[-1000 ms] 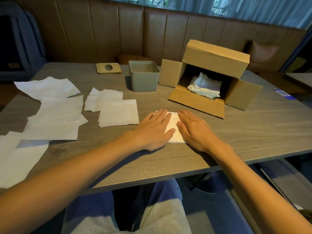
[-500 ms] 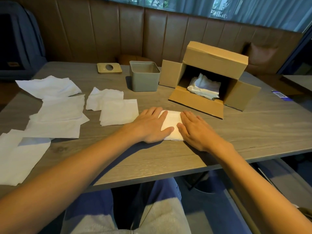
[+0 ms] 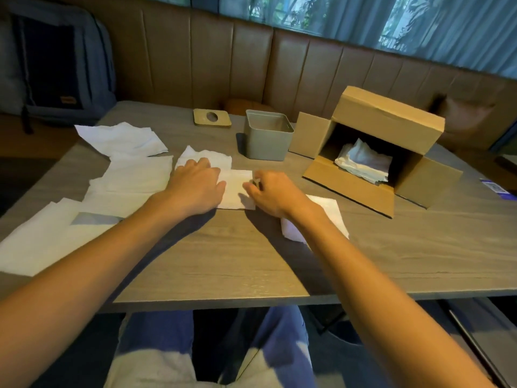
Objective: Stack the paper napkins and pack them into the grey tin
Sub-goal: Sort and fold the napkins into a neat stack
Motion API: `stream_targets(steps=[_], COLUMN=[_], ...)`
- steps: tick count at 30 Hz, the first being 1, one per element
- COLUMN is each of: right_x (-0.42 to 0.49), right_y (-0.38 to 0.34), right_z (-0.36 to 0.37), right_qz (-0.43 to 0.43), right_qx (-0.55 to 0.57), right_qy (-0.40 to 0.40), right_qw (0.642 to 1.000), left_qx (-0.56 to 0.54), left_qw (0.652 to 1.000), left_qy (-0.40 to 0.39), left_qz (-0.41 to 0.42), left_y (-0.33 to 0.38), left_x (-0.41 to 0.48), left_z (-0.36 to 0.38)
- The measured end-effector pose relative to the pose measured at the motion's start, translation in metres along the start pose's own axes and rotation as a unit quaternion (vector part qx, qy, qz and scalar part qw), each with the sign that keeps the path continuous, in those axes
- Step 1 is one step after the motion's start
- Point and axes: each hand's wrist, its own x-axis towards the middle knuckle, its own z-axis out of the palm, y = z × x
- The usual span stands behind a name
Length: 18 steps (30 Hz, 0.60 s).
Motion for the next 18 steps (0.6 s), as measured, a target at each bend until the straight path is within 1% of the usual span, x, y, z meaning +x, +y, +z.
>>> stream_targets(steps=[3, 5, 9, 12, 15, 18], right_x=[0.021, 0.032, 0.045, 0.046, 0.043, 0.036], right_y=[-0.020, -0.029, -0.034, -0.029, -0.019, -0.007], right_z=[0.004, 0.005, 0.003, 0.002, 0.004, 0.000], right_qz=[0.038, 0.051, 0.077, 0.070, 0.041, 0.022], right_qx=[-0.046, -0.063, 0.017, 0.065, 0.120, 0.216], right_qy=[-0.010, -0.022, -0.039, -0.033, -0.002, 0.045], right_qw=[0.998, 0.997, 0.996, 0.995, 0.992, 0.975], left_qx=[-0.026, -0.063, -0.134, -0.190, -0.225, -0.242], left_qw=[0.999, 0.996, 0.988, 0.978, 0.969, 0.965], left_qy=[-0.005, 0.000, -0.011, -0.023, -0.014, -0.027], left_qz=[-0.040, -0.061, -0.073, -0.081, -0.097, -0.097], left_y=[-0.014, -0.015, -0.020, -0.030, -0.034, -0.031], left_x=[-0.002, -0.002, 0.004, 0.011, 0.015, 0.018], left_z=[0.002, 0.003, 0.000, -0.001, 0.000, 0.001])
